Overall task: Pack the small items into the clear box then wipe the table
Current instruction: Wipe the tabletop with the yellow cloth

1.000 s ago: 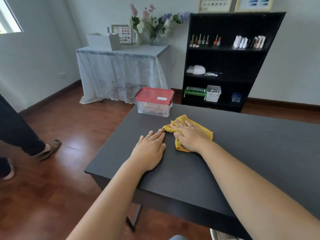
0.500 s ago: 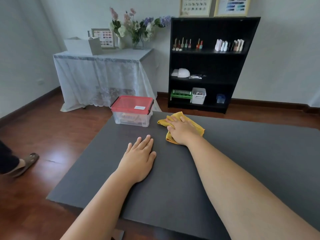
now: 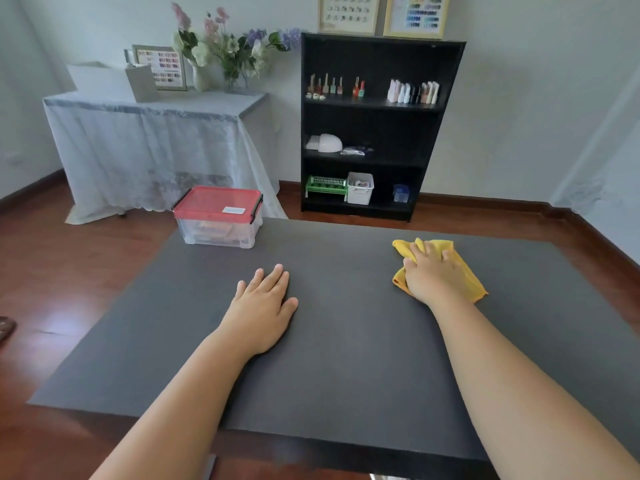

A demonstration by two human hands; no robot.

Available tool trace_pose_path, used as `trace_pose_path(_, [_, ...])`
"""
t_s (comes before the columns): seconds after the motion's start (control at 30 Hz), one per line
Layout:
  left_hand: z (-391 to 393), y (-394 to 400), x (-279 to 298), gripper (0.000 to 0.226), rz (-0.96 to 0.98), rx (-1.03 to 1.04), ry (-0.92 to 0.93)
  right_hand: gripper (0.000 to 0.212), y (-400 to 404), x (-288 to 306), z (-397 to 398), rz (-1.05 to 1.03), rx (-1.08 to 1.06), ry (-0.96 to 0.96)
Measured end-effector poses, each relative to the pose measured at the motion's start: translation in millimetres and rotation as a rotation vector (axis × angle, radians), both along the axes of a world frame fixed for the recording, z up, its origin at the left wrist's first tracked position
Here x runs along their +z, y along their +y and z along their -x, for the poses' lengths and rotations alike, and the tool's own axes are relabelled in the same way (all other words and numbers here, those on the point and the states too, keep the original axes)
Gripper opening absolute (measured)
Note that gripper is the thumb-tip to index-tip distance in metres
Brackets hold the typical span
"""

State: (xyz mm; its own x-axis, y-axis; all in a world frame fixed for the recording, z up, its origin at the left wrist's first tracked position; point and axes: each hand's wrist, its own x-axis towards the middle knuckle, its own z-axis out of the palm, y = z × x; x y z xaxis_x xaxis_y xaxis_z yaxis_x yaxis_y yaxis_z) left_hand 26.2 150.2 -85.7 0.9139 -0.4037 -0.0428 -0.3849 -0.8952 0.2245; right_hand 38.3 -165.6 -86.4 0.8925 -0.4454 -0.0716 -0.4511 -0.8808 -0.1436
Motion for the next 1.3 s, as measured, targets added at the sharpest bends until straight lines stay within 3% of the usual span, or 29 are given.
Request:
trace_pose_path(0.27, [15, 3, 1, 0.059, 0.013, -0.009, -0.019, 0.055, 124, 0, 41, -0.066, 0.327, 0.001])
trace_pose_path(0.4, [31, 8, 0, 0.058, 0.037, -0.008, -0.039, 0.051, 105, -5, 62, -0.102, 0.582, -0.026])
trace_pose_path(0.47, [39, 14, -2, 0.058, 0.050, -0.022, -0.042, 0.049, 66, -4, 68, -0.119, 0.540, -0.013])
trace_pose_path(0.57, [53, 21, -5, 0.057, 0.057, -0.028, -0.051, 0.050, 21, -2, 71, -0.070, 0.303, 0.006])
trace_pose_path(0.7, [64, 21, -5, 0.055, 0.081, -0.010, -0.066, 0.051, 48, -1, 69, -0.077, 0.159, 0.016])
trace_pose_path(0.93, [75, 23, -8, 0.056, 0.079, -0.005, -0.071, 0.044, 128, -3, 100, -0.086, 0.574, -0.001])
trace_pose_path(1.07, [81, 27, -8, 0.054, 0.088, -0.014, -0.067, 0.039, 102, -2, 130, -0.092, 0.784, -0.045])
trace_pose_path(1.2, [85, 29, -7, 0.053, 0.096, -0.008, -0.061, 0.037, 66, 4, 120, -0.136, 0.560, -0.039])
trace_pose_path(1.3, [86, 28, -5, 0.053, 0.087, -0.005, -0.062, 0.041, 90, 5, 103, -0.097, 0.432, 0.002])
